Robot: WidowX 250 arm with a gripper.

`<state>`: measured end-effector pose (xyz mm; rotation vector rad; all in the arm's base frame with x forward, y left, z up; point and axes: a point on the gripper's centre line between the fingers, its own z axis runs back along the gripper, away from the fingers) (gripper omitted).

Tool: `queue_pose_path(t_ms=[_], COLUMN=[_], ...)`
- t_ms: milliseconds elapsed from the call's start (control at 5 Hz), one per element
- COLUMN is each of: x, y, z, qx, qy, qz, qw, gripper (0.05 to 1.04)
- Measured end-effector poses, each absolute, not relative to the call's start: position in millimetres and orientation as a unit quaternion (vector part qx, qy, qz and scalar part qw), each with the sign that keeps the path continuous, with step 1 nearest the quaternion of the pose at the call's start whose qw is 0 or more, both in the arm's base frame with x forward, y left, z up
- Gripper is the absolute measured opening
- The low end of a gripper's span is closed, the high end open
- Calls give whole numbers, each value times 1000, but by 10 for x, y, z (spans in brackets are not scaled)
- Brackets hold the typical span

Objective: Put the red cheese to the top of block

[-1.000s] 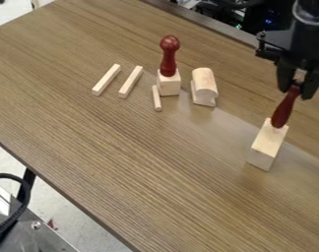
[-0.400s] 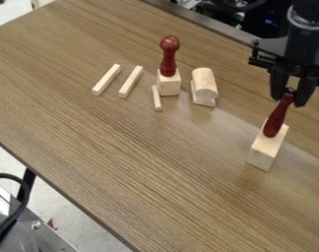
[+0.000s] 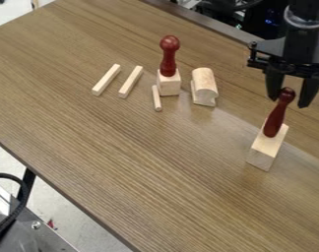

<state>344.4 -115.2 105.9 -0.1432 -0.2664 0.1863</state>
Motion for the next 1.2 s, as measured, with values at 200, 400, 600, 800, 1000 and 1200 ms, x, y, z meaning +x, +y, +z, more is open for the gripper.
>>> queue_pose_path(t_ms=[200, 400, 600, 800, 1000, 1200], x=[3431, 3427, 3418, 3375, 3270, 3258], y=[-1119, -1119, -1095, -1038, -921, -899], z=[1024, 1020, 1174, 1499, 1882, 1970], qx=[-70, -71, -71, -73, -42, -39], qy=[-130, -129, -146, -184, -191, -196], qz=[100, 104, 103, 103, 82, 79], qw=[984, 984, 981, 975, 977, 977], gripper=[948, 999, 999, 999, 999, 999])
